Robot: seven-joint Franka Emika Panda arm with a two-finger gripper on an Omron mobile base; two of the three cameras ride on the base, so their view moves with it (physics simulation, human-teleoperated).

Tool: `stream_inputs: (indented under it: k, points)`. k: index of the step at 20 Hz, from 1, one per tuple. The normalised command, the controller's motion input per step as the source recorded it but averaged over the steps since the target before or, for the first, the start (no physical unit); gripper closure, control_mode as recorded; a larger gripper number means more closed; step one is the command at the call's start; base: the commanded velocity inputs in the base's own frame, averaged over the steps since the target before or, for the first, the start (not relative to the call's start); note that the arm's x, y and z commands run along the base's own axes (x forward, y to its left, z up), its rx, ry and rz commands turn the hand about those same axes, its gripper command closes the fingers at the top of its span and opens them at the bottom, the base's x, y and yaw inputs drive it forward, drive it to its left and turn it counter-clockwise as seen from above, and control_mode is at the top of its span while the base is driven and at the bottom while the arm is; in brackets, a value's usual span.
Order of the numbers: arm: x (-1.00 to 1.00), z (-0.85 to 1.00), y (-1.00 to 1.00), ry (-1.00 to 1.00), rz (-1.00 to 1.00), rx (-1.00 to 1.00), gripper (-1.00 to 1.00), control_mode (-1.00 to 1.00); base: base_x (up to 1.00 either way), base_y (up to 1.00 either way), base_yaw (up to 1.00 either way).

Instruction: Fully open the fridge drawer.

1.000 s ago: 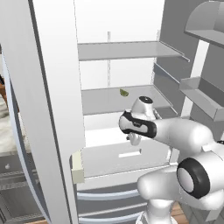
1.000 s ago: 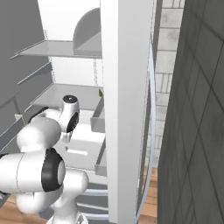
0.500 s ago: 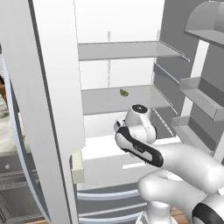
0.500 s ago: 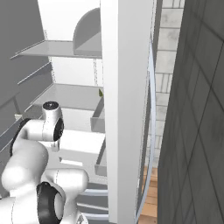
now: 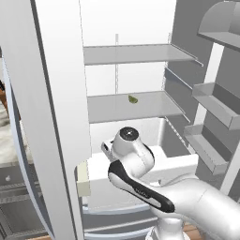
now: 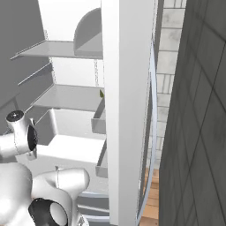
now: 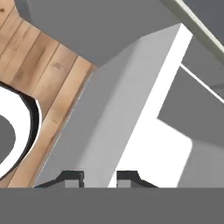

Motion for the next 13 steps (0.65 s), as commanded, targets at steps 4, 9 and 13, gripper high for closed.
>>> stream_inputs:
  k: [4,9,13]
  points:
    - [-0.58,0.28,1.00,-0.13,0.12,-0.06,1.00,-1.00,0.00,0.00,0.00]
    - [-0.67,0.32,1.00,-0.15,0.14,-0.03,1.00,-1.00,0.00,0.00,0.00]
    - [-0.70,0.50,1.00,-0.15,0.15,-0.02,1.00,-1.00,0.00,0.00,0.00]
